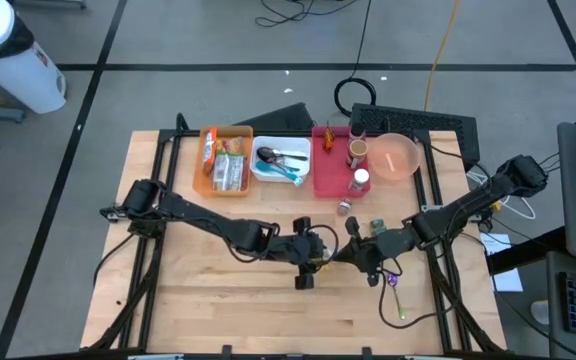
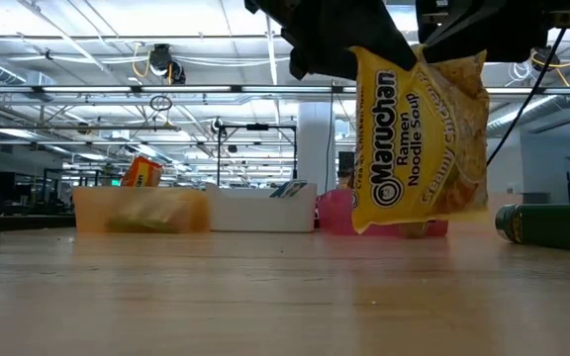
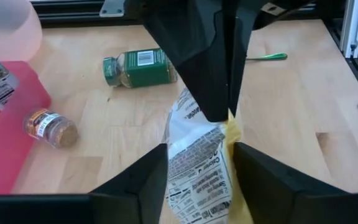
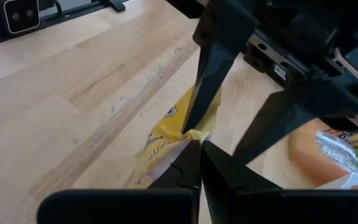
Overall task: Pick & Place Food Item
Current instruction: Put the yellow noodle pack into the orange bin
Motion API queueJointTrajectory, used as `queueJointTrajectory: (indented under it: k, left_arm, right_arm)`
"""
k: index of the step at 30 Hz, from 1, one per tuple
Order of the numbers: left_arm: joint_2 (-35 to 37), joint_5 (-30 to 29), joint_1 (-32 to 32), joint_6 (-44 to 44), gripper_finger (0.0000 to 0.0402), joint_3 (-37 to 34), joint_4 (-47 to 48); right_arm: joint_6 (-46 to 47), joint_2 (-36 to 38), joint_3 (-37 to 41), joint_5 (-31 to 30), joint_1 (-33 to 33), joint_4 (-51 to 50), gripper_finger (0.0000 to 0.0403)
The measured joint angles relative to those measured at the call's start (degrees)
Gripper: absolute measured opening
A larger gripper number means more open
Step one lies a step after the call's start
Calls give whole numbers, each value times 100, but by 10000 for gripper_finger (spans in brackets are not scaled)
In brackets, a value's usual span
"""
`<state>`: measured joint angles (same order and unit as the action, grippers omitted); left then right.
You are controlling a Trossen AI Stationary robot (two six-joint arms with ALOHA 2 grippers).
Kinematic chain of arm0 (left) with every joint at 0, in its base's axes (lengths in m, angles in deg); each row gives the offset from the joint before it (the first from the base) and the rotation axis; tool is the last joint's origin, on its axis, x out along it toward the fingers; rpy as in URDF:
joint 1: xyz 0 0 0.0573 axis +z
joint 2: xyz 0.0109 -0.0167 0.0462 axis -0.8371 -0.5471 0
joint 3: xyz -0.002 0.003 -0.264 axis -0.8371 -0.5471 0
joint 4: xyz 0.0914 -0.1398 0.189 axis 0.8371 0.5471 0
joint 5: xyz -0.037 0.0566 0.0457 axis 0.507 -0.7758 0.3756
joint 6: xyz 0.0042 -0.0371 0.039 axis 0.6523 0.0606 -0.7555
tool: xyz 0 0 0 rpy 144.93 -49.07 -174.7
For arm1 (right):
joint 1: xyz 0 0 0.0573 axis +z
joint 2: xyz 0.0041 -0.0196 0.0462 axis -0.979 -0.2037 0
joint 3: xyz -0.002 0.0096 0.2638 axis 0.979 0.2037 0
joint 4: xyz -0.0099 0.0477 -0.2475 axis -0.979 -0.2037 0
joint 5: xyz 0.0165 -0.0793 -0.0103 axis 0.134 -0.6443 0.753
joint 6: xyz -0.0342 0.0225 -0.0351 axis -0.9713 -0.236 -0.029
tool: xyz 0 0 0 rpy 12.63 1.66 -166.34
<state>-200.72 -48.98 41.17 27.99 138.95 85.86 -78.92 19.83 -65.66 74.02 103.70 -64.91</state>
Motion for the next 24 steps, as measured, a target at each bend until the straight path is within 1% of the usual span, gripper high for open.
queueJointTrajectory:
  k: [15,20,24]
  left_arm:
    - [-1,31,0,-276,12,0,16]
    - [-2,197,0,-634,5,-2,-50]
    - [-1,199,0,-690,4,-2,-61]
  right_arm:
    - [22,1,0,-4,0,-2,0]
    - [42,1,0,12,1,1,0]
    - [111,1,0,13,2,10,2]
